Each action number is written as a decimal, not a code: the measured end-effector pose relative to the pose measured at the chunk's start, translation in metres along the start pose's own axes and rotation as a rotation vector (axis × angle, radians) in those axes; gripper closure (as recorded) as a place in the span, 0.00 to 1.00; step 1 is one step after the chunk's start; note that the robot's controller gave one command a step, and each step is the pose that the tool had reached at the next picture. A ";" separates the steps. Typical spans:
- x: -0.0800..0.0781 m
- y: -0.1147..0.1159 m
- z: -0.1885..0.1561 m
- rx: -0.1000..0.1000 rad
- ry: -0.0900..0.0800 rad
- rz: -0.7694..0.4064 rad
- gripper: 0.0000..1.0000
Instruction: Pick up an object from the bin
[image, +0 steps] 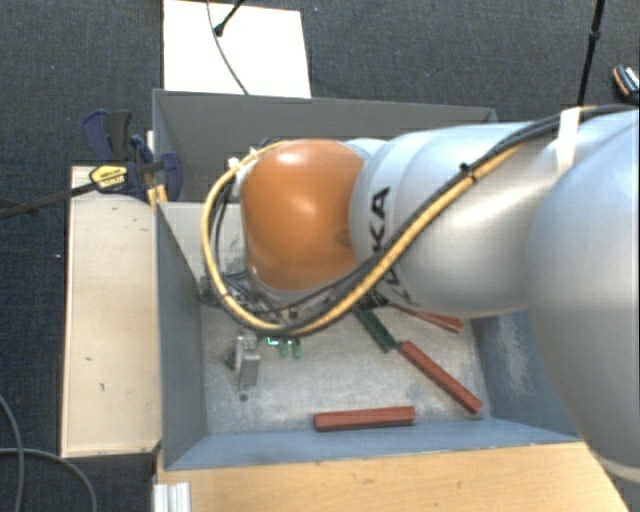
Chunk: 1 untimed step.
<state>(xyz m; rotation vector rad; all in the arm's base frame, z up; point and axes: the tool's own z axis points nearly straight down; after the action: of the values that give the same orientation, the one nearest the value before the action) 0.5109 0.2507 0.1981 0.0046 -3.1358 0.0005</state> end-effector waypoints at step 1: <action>-0.050 -0.040 0.130 0.003 0.000 -0.430 0.00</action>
Offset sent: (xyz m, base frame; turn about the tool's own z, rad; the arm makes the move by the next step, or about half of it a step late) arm 0.0492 -0.0379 -0.1281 -0.4317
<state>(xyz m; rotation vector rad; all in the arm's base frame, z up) 0.5598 0.2112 0.0680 0.6729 -3.0629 0.0028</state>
